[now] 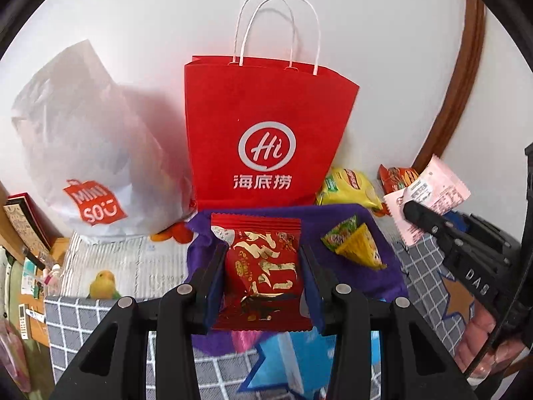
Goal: Organize snacks
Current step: 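Carry the pale pink snack in the right tool while the left tool carries the red-gold packet, then open the right tool over the towel while the left tool releases the red-gold packet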
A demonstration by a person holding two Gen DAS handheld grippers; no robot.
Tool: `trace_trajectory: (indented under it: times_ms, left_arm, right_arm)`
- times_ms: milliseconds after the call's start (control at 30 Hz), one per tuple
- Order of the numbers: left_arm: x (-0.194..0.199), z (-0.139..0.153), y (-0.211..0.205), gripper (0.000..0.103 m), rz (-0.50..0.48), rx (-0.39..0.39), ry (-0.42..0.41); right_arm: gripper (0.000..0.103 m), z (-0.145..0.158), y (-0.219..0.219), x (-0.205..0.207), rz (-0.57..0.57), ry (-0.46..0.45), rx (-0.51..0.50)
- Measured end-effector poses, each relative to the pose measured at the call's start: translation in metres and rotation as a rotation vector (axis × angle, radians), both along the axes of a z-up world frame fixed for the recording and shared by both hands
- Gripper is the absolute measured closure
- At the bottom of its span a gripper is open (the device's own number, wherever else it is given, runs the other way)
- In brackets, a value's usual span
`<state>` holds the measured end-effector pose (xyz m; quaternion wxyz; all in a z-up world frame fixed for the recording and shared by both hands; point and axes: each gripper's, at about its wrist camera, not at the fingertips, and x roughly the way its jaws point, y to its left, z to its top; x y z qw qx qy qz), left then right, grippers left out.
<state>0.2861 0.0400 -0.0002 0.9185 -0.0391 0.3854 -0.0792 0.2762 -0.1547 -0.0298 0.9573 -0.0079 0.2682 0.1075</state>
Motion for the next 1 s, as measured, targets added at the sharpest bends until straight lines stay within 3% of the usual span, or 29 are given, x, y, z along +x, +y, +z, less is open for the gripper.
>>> trace_trajectory:
  times_ms: [367, 1000]
  left_arm:
    - [0.049, -0.039, -0.006, 0.063, -0.022, -0.031, 0.067]
    - [0.062, -0.061, 0.031, 0.063, 0.042, -0.075, 0.105]
  right_arm:
    - [0.081, -0.038, 0.0, 0.056, 0.001, 0.098, -0.037]
    - [0.081, -0.095, 0.008, 0.086, 0.086, 0.251, -0.095]
